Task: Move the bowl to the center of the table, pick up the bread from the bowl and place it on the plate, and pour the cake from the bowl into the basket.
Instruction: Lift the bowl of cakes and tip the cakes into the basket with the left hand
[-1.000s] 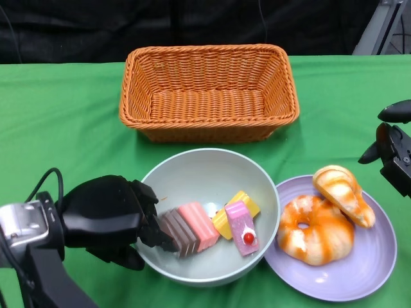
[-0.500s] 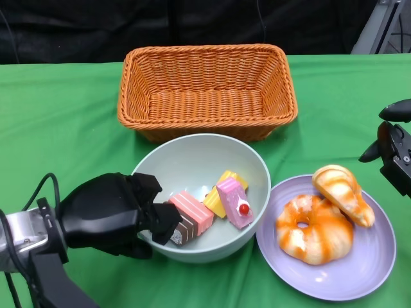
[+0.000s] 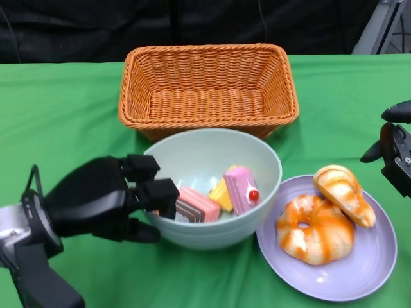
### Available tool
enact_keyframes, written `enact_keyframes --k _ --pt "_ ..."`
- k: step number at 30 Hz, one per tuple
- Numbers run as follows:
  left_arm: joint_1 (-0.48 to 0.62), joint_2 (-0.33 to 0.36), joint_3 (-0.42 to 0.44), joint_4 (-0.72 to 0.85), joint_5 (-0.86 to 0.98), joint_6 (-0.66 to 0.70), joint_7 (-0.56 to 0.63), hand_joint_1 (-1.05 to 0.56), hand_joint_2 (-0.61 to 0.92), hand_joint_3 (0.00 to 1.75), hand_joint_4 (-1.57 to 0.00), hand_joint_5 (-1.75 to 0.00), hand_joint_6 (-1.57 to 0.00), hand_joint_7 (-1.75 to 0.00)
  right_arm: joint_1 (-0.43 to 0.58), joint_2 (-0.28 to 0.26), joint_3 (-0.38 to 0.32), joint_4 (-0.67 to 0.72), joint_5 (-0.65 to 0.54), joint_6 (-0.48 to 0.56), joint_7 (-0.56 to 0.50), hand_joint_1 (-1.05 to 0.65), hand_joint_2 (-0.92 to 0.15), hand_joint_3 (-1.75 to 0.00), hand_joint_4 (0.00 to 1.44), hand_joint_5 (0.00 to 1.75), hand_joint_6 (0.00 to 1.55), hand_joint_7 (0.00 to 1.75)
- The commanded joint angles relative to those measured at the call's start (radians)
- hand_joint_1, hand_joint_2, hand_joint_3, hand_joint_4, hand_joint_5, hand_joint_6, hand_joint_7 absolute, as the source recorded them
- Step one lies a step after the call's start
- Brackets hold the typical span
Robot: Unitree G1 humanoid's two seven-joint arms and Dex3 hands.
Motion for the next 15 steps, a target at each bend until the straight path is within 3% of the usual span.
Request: enact_keyframes --k 1,7,12,15 --pt "0.028 0.034 0.06 -0.05 -0.064 -0.034 -0.014 -0.19 0.92 0.26 -0.67 -1.75 -0.63 -1.46 0.005 -0.008 -0.011 0.026 0.005 -0.031 0.024 -0.01 -0.88 -0.73 0.62 1.72 0.5 1.45" --pt "0.076 0.061 0.147 -0.142 -0.11 -0.053 -0.055 -0.2 0.92 0.17 -0.69 -1.7 -0.78 -1.15 0.003 -0.009 -0.008 0.047 0.002 -0.045 0.05 -0.01 -0.87 -0.74 0.62 1.74 0.5 1.45" --pt "0.096 0.056 0.2 -0.166 -0.146 -0.077 -0.102 -0.19 0.92 0.21 -0.69 -1.69 -0.82 -1.09 0.003 -0.011 -0.006 0.052 0.0 -0.046 0.062 -0.02 -0.87 -0.73 0.63 1.74 0.51 1.45" --pt "0.081 0.037 0.238 -0.159 -0.237 -0.104 -0.139 -0.18 0.91 0.42 -0.71 -1.72 -0.82 -1.1 0.014 -0.013 0.013 0.026 -0.015 -0.008 0.05 -0.02 -0.88 -0.72 0.62 1.74 0.51 1.45"
